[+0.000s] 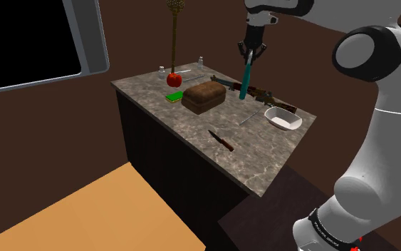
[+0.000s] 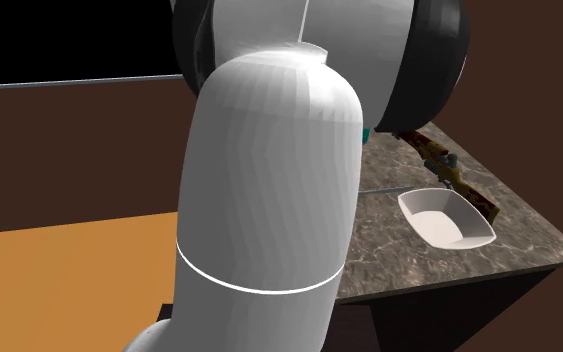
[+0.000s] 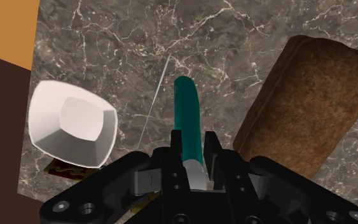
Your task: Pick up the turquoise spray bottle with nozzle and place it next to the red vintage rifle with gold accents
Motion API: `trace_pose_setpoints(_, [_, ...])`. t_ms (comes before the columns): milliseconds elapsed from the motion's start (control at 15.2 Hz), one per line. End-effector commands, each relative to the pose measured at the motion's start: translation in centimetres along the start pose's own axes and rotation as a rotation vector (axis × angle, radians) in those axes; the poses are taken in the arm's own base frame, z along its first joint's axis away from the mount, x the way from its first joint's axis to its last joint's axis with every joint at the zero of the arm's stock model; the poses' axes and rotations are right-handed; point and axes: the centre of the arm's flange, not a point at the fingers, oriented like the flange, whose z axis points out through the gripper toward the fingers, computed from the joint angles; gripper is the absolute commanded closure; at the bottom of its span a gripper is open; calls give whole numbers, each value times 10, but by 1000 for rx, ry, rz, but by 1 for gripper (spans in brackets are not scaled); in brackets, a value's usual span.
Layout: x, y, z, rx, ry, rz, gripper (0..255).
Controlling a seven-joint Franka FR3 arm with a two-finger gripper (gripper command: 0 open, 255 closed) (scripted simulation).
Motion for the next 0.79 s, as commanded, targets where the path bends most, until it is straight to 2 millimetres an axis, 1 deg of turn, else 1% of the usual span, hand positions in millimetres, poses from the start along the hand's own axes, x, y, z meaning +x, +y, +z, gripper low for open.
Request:
trace_pose_setpoints(0, [0,-1,10,1,1,0,255])
trace_pose_setpoints(726, [-5,-6,68,1,1,0,255])
